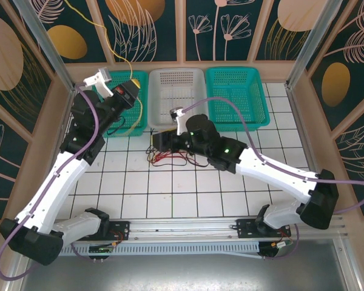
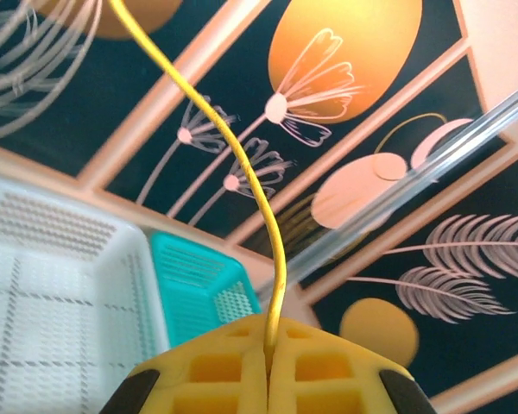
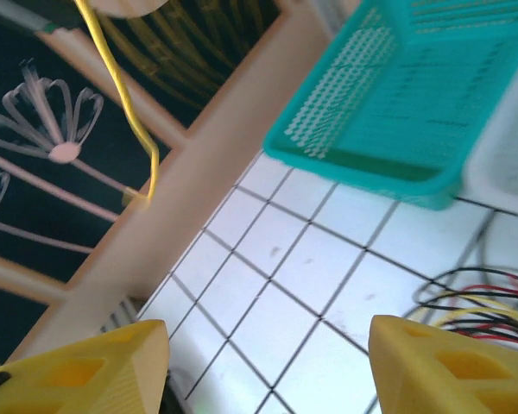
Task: Untangle the cables
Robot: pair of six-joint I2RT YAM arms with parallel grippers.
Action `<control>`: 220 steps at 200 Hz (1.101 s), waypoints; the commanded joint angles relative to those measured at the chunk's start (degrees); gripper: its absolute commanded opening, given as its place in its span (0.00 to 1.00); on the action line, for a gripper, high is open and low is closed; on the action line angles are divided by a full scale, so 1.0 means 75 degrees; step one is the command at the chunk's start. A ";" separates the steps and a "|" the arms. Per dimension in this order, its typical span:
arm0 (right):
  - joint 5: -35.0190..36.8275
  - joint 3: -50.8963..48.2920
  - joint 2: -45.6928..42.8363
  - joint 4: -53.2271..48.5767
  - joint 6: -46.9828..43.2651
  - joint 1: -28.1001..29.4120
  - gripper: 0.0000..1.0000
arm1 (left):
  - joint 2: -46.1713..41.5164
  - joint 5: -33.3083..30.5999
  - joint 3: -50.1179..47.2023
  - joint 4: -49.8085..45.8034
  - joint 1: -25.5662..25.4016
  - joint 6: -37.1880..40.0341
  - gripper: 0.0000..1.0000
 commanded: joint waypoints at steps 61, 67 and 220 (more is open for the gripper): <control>0.0934 -0.0676 -0.2219 -0.1135 0.0293 -0.0983 0.61 | 0.2989 -0.0879 0.1715 -0.1232 0.0895 0.3726 0.00; 0.0932 -0.0772 -0.2276 -0.1119 0.0344 -0.0985 0.60 | 0.3161 -0.0757 0.1777 -0.1167 0.1038 0.3733 0.00; 0.0938 -0.1286 -0.2305 -0.1109 0.0430 -0.1085 0.57 | 0.6467 0.0182 0.1929 -0.0125 0.2037 0.3859 0.43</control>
